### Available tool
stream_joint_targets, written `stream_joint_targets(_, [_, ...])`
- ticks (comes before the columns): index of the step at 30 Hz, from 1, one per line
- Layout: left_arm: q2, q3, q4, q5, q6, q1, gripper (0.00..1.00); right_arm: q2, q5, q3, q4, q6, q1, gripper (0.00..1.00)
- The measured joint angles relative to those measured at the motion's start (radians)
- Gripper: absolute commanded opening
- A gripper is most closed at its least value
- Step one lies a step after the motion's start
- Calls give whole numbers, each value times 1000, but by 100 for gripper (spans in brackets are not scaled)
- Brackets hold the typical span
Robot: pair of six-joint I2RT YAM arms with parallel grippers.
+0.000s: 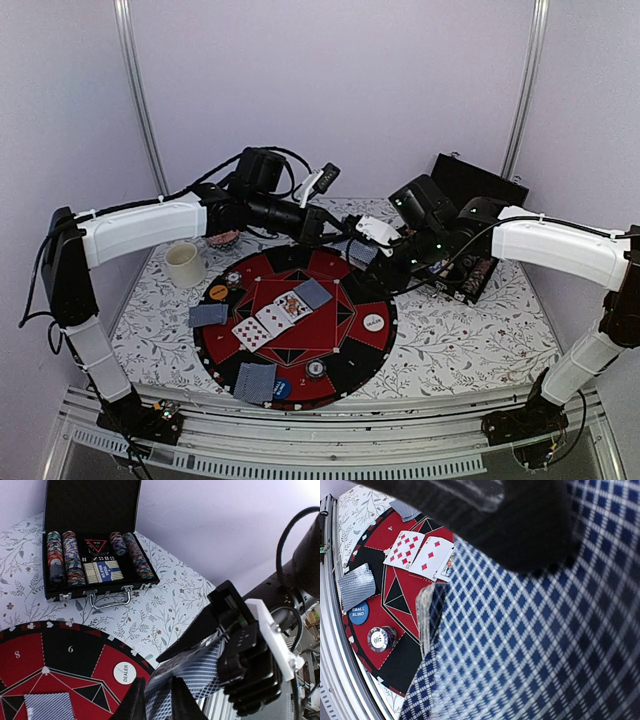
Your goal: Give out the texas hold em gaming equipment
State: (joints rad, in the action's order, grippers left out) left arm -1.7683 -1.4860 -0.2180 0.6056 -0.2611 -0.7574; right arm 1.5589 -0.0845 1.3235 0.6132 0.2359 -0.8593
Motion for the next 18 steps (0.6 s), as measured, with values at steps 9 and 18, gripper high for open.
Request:
stream_joint_targets(9, [9, 0, -36, -61, 32, -1, 1, 0, 0, 0, -4, 0, 0, 39])
stream_joint_targets(18, [56, 0, -34, -64, 48, -2, 0, 0, 0, 0, -23, 0, 0, 39])
